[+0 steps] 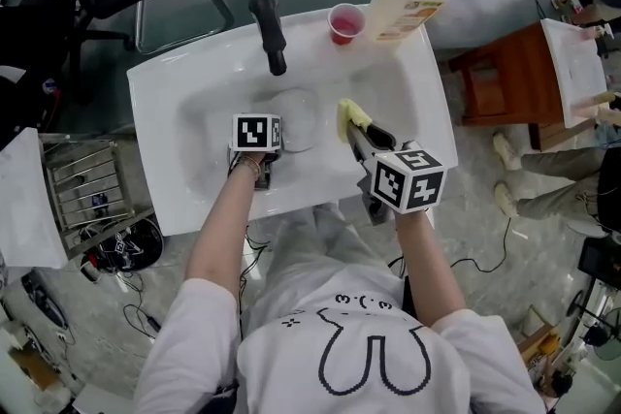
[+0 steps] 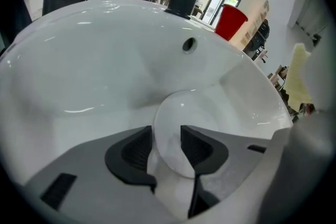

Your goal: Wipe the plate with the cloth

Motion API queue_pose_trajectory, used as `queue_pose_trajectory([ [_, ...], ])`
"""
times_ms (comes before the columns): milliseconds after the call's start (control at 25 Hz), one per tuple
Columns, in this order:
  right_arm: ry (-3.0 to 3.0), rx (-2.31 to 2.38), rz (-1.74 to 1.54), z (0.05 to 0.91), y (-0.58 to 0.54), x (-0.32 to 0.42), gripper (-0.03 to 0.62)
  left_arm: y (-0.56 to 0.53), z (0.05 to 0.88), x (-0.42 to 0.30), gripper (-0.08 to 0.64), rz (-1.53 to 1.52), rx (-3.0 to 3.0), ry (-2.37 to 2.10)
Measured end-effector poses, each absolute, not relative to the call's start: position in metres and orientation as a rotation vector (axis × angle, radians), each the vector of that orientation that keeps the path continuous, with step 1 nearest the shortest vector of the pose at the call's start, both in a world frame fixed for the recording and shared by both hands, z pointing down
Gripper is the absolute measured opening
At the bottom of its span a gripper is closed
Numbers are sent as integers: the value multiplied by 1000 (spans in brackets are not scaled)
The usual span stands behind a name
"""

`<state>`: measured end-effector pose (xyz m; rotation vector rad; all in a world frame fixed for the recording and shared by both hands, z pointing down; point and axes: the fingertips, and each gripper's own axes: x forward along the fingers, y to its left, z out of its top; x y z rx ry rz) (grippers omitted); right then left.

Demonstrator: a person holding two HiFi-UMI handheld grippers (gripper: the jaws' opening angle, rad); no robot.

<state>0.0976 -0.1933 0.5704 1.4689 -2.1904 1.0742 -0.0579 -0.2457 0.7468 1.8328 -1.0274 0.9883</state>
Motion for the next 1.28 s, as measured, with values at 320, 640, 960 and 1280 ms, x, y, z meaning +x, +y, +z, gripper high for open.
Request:
queue_pose_trajectory([
  [320, -2271, 1491, 963, 532, -210, 94, 51, -260, 695, -73, 166, 873, 1883, -1147],
  [640, -2362, 1544, 852, 481, -230, 90, 51, -289, 615, -91, 166, 767, 2012, -1279],
  [960, -2473, 1565, 717, 427, -245, 80, 51, -306, 535, -103, 166, 659, 2136, -1407],
  [1280, -2562, 1645, 470, 367, -253, 86, 51, -313, 452, -120, 166, 399, 2252, -1526],
])
